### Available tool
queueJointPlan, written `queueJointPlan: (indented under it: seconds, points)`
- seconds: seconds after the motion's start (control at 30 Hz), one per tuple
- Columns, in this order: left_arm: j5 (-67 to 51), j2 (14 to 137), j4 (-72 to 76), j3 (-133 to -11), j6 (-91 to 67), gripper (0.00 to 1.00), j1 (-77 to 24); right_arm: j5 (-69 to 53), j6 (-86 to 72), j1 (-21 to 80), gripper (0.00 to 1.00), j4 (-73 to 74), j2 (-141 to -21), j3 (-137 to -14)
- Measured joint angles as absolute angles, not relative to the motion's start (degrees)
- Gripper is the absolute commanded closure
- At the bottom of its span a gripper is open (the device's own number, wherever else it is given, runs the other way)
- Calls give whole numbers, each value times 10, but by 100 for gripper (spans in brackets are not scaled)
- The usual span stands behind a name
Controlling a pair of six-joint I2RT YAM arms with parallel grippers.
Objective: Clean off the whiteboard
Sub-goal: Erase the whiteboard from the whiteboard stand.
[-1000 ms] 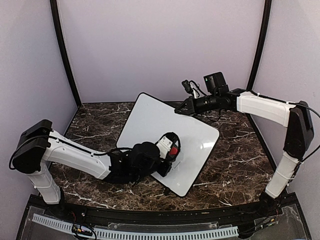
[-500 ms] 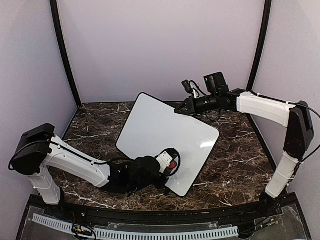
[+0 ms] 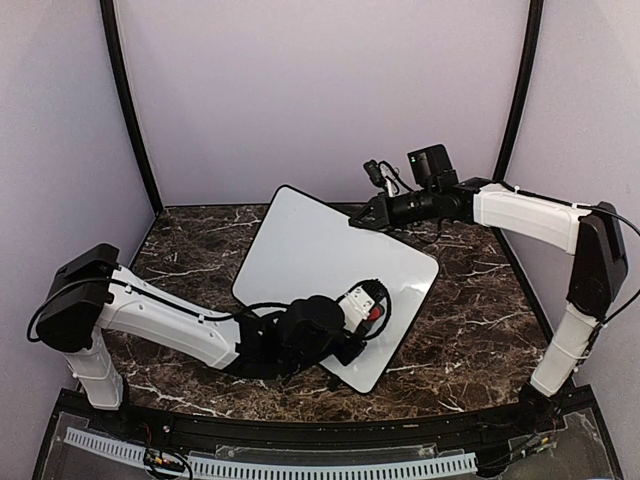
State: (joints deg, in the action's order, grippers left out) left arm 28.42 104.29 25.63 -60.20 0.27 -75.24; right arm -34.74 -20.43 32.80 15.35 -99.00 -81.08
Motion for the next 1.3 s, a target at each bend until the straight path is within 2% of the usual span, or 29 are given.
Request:
queueJointPlan:
  seconds: [0.5, 1.07, 1.3]
  points:
    - [283, 1015, 287, -471, -11, 100, -781, -349, -204, 328, 100, 153, -990, -811]
    - [219, 1069, 282, -524, 37, 100, -841, -350, -203, 328, 100, 154, -990, -812]
    - [230, 1071, 281, -527, 25, 100, -841, -350, -204, 328, 100, 152, -991, -811]
